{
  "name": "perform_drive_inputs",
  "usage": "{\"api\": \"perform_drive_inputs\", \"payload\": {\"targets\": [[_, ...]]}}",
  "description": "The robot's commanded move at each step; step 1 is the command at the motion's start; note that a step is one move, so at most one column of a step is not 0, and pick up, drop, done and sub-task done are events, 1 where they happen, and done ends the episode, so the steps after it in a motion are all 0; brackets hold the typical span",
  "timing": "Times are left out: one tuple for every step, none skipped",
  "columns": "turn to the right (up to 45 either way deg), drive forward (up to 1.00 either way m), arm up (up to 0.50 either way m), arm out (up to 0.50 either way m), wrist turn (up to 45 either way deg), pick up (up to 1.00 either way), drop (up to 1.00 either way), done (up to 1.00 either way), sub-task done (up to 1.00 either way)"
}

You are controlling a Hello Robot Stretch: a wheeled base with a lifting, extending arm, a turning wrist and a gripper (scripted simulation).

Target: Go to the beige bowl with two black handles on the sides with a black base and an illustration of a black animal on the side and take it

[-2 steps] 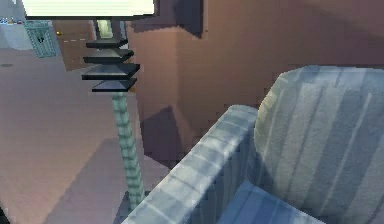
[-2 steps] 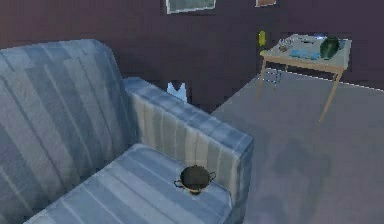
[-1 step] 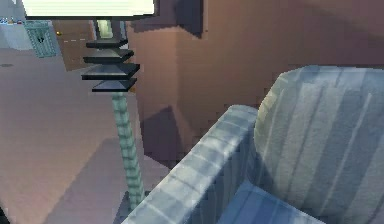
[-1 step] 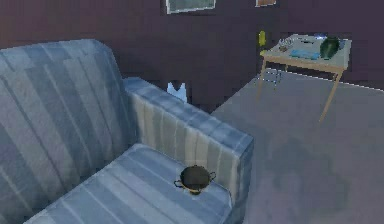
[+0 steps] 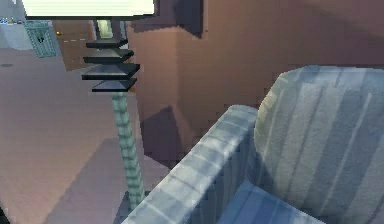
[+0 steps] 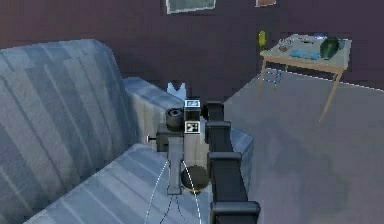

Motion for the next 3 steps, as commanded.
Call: {"api": "perform_drive_inputs", "payload": {"targets": [[0.0, 0.00, 0.00, 0.00, 45.0, 0.00, 0.00, 0.00, 0.00], [0.0, 0.00, 0.00, 0.00, 45.0, 0.00, 0.00, 0.00, 0.00], [0.0, 0.00, 0.00, 0.00, 45.0, 0.00, 0.00, 0.00, 0.00]]}}
